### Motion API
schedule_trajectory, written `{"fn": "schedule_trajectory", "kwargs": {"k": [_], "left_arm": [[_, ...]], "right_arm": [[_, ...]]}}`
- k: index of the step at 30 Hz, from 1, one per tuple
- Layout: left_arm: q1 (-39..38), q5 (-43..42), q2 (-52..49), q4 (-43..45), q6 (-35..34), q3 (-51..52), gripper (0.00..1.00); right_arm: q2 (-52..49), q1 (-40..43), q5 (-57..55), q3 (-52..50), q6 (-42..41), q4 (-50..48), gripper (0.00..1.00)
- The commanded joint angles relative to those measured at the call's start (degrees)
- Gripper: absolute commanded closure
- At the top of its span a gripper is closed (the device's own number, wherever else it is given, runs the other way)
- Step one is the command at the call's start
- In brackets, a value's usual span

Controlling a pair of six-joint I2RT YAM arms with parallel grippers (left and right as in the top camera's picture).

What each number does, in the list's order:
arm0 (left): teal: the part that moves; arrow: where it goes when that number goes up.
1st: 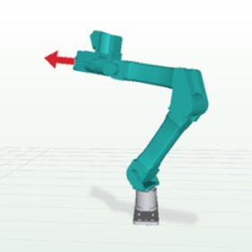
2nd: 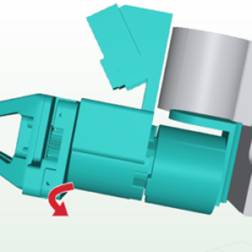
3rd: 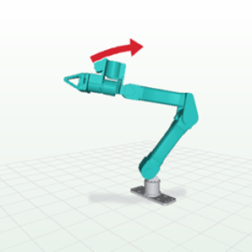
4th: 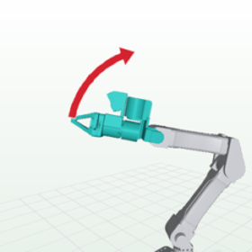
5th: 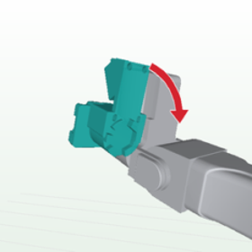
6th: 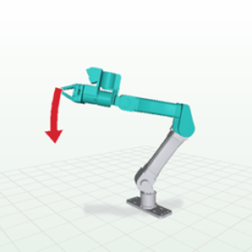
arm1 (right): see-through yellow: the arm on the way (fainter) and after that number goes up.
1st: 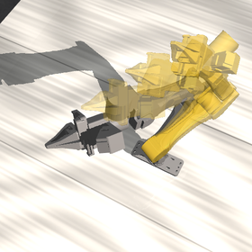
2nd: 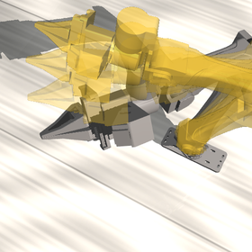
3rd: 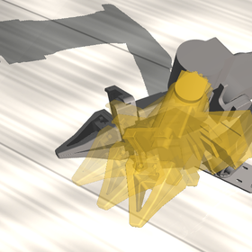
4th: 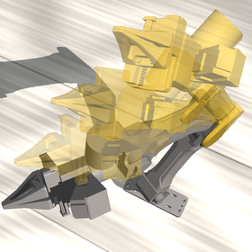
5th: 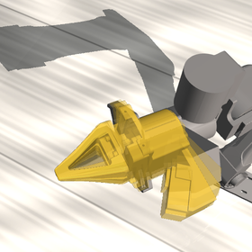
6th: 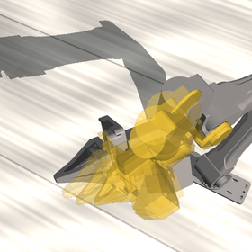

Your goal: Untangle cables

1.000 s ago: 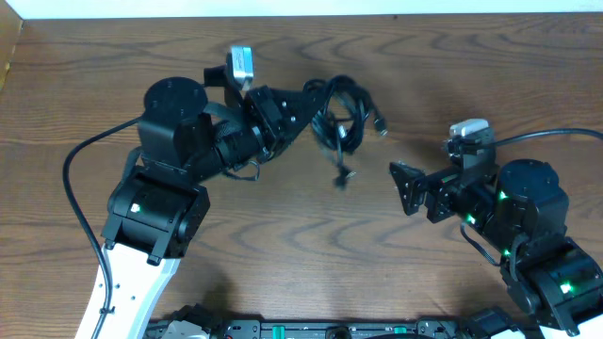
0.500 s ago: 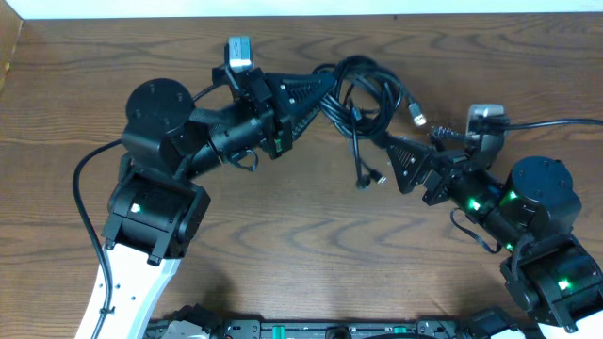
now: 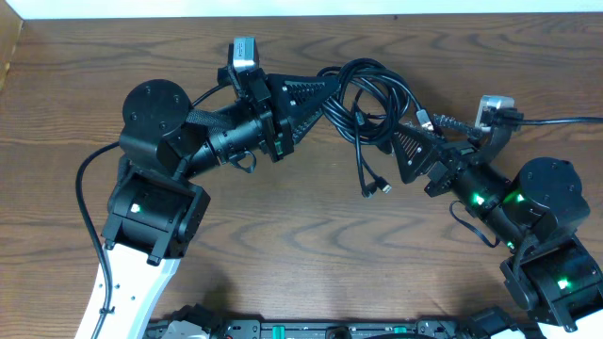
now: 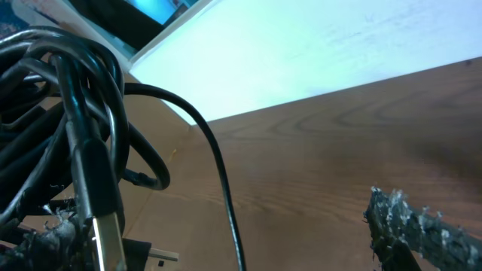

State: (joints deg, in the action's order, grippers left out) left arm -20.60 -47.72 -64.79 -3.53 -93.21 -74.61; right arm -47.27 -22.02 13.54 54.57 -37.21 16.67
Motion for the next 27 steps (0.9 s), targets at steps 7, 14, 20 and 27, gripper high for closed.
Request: {"fn": "schedule_trajectory", "kwargs": {"k": [7, 14, 20, 27], "left_arm": [[-1.4, -2.2, 0.9, 1.3, -0.6, -1.3, 0.93], [-2.6, -2.6, 0.9, 1.3, -1.0, -1.3, 0.92], [-2.6, -3.9, 0.9, 1.3, -1.0, -1.3, 0.92], [-2.6, -4.2, 0.9, 1.3, -1.0, -1.3, 0.93]], "right_arm": [[-2.9, 0.3, -1.6, 0.0, -1.0, -5.4, 0.01], [-9.3, 0.3, -3.0, 0.0, -2.2, -12.8, 0.01], [-11.0, 0.3, -7.7, 0.0, -2.1, -12.6, 0.01], [-10.9, 0.7, -14.4, 0.0, -0.4, -8.4, 0.01]]}}
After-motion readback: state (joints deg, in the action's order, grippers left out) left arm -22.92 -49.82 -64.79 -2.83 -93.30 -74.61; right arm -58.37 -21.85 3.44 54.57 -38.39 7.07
